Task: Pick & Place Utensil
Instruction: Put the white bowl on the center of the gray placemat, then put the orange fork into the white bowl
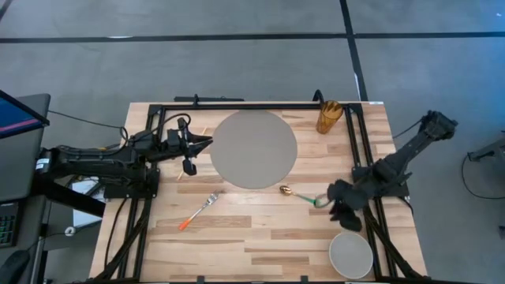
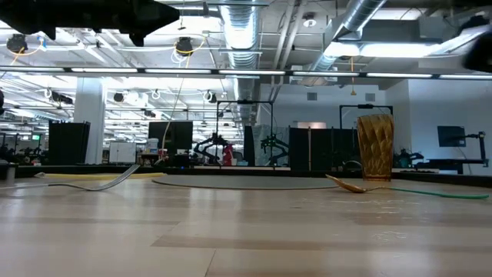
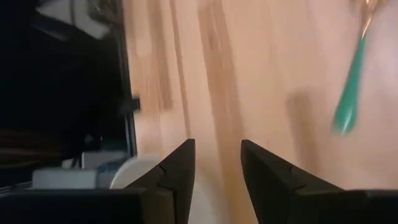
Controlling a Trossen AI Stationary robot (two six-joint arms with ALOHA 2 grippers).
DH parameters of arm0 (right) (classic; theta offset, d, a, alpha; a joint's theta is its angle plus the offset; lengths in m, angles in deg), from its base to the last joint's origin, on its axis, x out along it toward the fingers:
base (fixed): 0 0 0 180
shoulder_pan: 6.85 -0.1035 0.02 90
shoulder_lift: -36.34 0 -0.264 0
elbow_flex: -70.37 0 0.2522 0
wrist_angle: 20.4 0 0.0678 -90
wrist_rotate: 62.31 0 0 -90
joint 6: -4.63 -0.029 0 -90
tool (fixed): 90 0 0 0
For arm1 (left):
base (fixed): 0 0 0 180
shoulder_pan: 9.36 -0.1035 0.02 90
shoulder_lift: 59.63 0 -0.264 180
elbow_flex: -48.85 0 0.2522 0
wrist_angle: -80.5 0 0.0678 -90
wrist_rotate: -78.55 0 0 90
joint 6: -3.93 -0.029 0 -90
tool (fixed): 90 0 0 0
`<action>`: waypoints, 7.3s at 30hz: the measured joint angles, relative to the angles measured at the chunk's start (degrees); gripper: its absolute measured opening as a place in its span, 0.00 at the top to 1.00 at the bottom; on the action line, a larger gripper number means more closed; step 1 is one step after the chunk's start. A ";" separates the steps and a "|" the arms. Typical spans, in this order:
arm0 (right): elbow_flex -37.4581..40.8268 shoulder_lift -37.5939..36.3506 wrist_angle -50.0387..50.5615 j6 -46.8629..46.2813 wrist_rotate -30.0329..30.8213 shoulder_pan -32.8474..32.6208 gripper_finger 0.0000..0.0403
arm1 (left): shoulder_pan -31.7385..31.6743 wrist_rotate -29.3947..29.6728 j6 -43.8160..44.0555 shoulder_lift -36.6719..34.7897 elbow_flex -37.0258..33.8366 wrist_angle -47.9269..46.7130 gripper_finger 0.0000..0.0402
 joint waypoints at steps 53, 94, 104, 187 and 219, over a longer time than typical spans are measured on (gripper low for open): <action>6.91 13.93 -6.06 -24.13 5.07 -20.75 0.70 | 0.02 0.52 0.52 0.02 0.00 0.07 0.89; -15.82 14.34 -9.54 43.31 38.85 32.55 0.99 | 0.01 0.54 0.49 0.15 -0.02 3.20 0.89; -16.02 29.07 -28.06 44.03 10.09 51.91 0.99 | -0.17 2.51 0.32 0.16 -0.04 3.35 0.89; -0.22 -4.39 -26.49 57.27 -7.30 56.45 0.92 | 9.55 20.23 6.49 11.15 19.34 -32.91 0.89; 0.44 -1.11 -29.94 57.39 -7.26 56.57 0.96 | 26.96 -12.91 53.46 32.59 16.20 -68.21 0.68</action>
